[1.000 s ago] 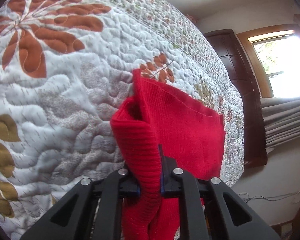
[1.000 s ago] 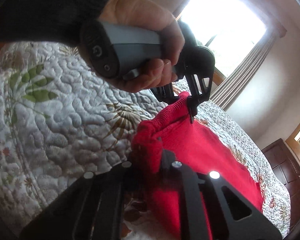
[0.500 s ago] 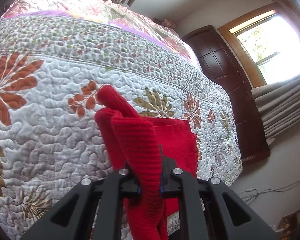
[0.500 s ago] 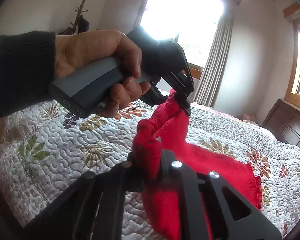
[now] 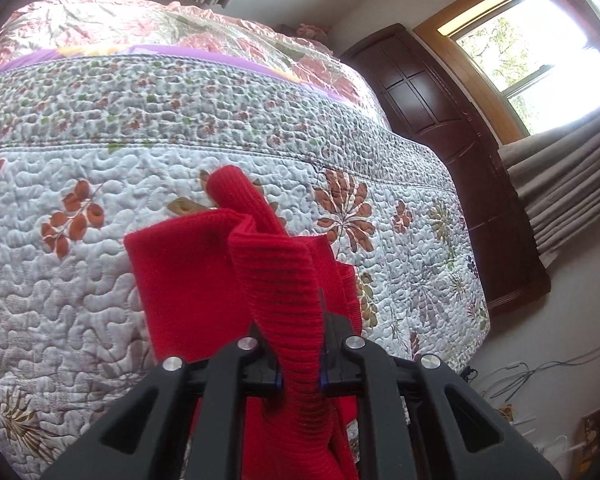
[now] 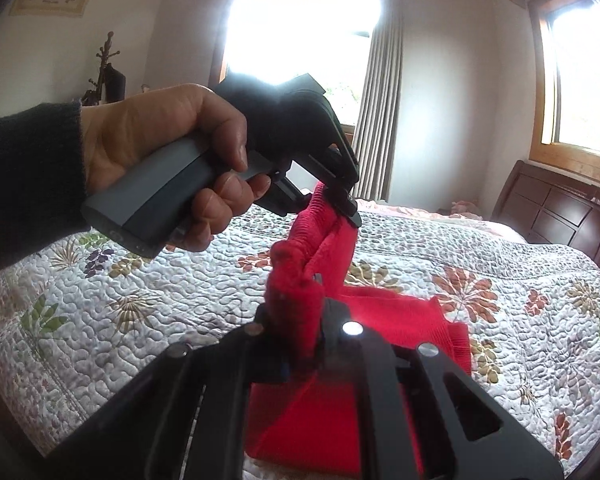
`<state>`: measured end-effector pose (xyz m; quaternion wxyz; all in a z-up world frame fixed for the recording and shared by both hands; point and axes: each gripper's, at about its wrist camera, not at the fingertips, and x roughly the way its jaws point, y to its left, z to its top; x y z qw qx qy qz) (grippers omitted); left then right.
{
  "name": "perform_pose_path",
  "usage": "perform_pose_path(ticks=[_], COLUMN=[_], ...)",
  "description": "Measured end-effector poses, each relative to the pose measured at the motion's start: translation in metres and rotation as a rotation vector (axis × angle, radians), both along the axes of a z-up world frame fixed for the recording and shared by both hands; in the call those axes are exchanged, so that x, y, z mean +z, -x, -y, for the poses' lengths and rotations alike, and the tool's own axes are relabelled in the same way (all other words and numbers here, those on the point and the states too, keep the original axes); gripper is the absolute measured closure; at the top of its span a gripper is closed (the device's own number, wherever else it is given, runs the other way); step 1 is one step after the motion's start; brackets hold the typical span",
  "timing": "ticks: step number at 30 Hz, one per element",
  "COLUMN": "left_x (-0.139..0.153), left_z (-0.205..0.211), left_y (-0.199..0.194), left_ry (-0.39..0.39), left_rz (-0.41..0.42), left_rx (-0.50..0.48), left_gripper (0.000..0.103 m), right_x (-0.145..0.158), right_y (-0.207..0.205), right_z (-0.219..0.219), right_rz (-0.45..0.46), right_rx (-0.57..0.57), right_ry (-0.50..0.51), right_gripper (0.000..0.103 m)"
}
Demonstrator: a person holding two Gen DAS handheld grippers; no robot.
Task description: Fold small clothes
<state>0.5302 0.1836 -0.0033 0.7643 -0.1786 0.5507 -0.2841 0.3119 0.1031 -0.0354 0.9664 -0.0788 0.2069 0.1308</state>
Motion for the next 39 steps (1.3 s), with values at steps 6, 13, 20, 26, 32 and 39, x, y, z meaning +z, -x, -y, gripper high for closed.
perform_pose_path(ticks=[6,13,20,26,32,39], left_x=[-0.017,-0.043,-0.065,-0.078,-0.08,-0.089], left_z=[0.047,0.099,0.139,0.156,0.177,0.197], left_y=[-0.006,-0.01,-0.006,-0.002,0.002,0.009], left_ry=[-0.059,-0.139,-0.221,-0.292,-0.353,-0.474], left_rz=[-0.016,-0.034,-0.045,-0.048,-0.047,-0.016], left_rx=[-0.03,-0.068,-0.089,-0.067,-0.029,-0.004], left_gripper=[0.092,0.092,0.092,0.092,0.092,0.092], right_x=[-0.011,-0.03,-0.057,-0.077,-0.089,-0.119], right_y=[-0.004,-0.006,-0.005,-0.011,-0.01,-0.017], right_z=[0.04,0.081,0.116,0.146,0.173,0.204], right_rz=[-0.032,-0.075,-0.138,-0.24,-0.298,-0.412], right_rx=[-0.057,-0.106,-0.148,-0.133,-0.135,-0.132], right_ry=[-0.048,-0.096,-0.148,-0.297,-0.425,-0.593], right_gripper=[0.096,0.096,0.096,0.096,0.096,0.096])
